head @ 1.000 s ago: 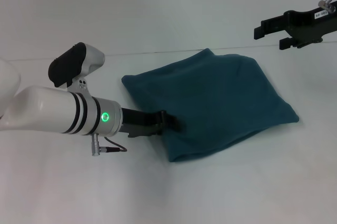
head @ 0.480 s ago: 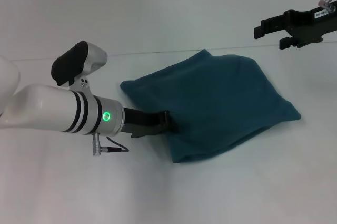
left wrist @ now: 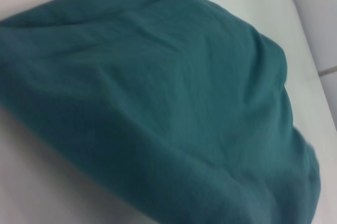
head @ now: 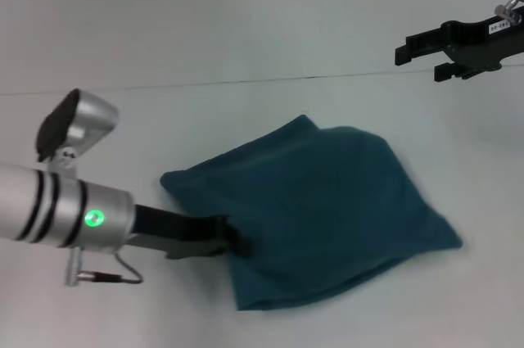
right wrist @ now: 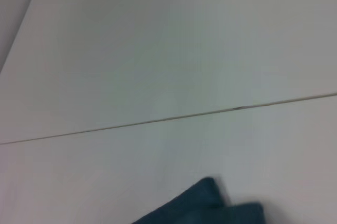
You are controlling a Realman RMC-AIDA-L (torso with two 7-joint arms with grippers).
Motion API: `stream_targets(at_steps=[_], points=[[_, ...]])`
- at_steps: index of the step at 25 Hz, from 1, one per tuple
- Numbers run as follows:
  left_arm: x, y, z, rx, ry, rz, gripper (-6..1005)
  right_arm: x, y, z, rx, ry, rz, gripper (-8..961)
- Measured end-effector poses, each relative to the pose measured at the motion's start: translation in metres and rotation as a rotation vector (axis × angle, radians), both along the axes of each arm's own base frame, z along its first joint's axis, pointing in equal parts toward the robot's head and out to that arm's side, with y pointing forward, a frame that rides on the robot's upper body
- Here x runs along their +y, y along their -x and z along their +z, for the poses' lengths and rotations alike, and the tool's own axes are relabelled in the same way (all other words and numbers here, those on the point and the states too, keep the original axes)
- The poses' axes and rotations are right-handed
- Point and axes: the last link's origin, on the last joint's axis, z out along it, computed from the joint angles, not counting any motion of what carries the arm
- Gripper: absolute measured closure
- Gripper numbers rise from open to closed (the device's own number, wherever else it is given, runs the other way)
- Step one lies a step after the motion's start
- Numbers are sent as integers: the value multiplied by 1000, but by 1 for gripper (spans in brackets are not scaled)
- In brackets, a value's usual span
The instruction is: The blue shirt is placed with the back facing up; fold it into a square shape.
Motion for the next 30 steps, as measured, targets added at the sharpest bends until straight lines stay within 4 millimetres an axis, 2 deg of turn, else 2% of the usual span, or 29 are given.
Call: stream_targets(at_steps=[2,8,15,24,30], points=[[0,11,10,21,-3,3,909,0,0,-1,-2,3,1,76],[15,38,38,140,-59,1,912,-2,1,-6,-4,24,13,78],[24,42,44,174,-96,-16,915,-4,1,-9,-1,31,14,80],[25,42,53,193,-102,-12,918,-5,0,-14,-10,47,15,82],[28,42,78,141,-185,30,793,-10,-4,-29,-31,96,6,84]])
